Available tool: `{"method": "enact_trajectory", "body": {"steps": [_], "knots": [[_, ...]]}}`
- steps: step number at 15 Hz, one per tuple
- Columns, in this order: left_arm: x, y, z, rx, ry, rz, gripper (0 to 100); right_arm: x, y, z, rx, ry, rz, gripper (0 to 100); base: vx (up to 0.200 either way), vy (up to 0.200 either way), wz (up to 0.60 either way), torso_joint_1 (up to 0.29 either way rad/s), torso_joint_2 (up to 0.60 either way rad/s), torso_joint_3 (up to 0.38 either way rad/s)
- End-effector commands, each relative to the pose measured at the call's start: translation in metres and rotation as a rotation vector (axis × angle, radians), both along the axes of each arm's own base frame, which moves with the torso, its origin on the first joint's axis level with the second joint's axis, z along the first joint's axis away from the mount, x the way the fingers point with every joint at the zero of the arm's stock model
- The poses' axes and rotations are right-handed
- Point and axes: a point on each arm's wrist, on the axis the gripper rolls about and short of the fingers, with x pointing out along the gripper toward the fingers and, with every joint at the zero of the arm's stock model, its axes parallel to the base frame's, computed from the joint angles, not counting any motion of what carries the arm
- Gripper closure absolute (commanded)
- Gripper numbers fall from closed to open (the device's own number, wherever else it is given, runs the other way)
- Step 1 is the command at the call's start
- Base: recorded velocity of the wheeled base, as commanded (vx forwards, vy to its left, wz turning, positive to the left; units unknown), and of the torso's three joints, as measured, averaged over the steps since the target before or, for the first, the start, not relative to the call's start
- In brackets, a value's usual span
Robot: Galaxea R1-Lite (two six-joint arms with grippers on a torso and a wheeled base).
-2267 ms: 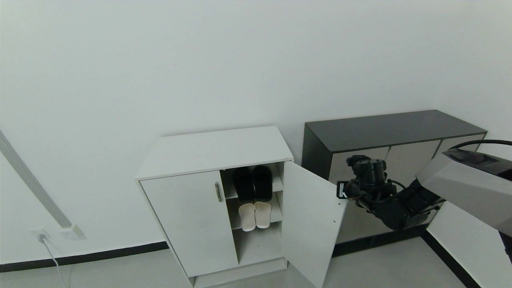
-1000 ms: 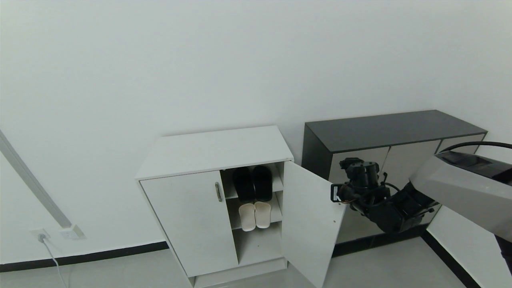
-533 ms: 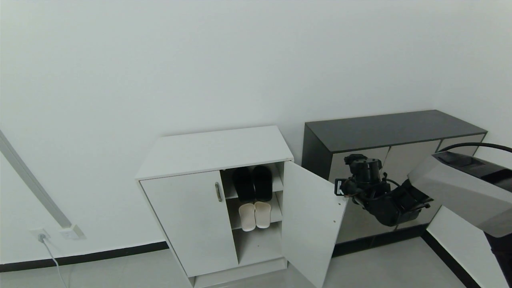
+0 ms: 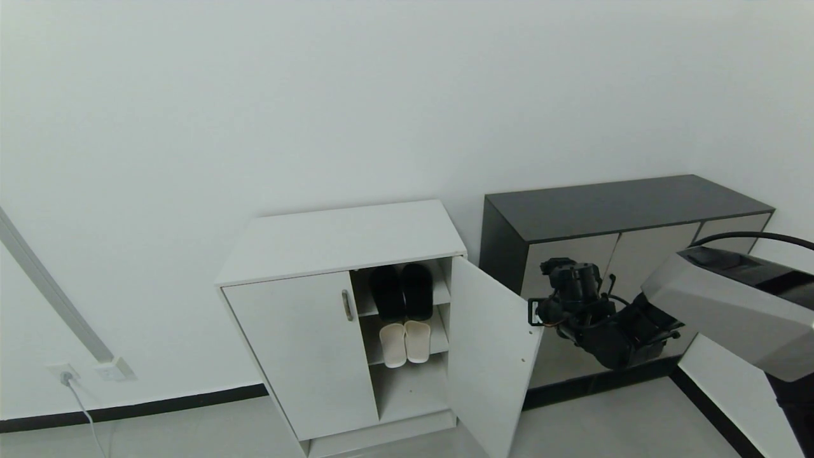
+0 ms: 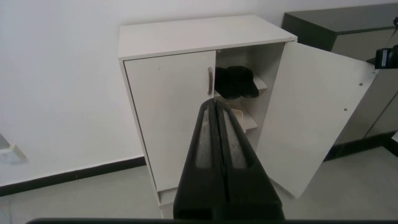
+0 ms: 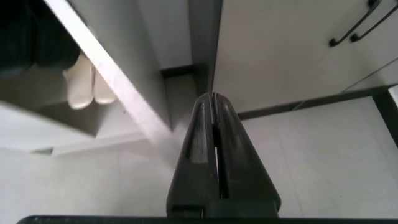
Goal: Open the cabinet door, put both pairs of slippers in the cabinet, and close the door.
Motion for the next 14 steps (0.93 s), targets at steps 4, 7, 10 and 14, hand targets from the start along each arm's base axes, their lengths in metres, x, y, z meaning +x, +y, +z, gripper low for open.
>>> {"method": "enact_trajectory", "body": {"steps": [4,7,10,14], "knots": [[0.0,0.0,0.0,-0.002,0.001,0.0,100,-0.052,0.051,0.013,0.001,0.024,0.154,100,0.0,0.0,0.0,0.0,0.0,0.0],[0.0,0.0,0.0,-0.002,0.001,0.0,100,-0.078,0.074,0.033,0.054,0.007,0.214,100,0.0,0.0,0.0,0.0,0.0,0.0],[0.0,0.0,0.0,-0.002,0.001,0.0,100,-0.081,0.073,0.04,0.066,-0.005,0.215,100,0.0,0.0,0.0,0.0,0.0,0.0],[0.0,0.0,0.0,-0.002,0.001,0.002,100,-0.08,0.07,0.039,0.072,-0.03,0.216,100,0.0,0.0,0.0,0.0,0.0,0.0]]}}
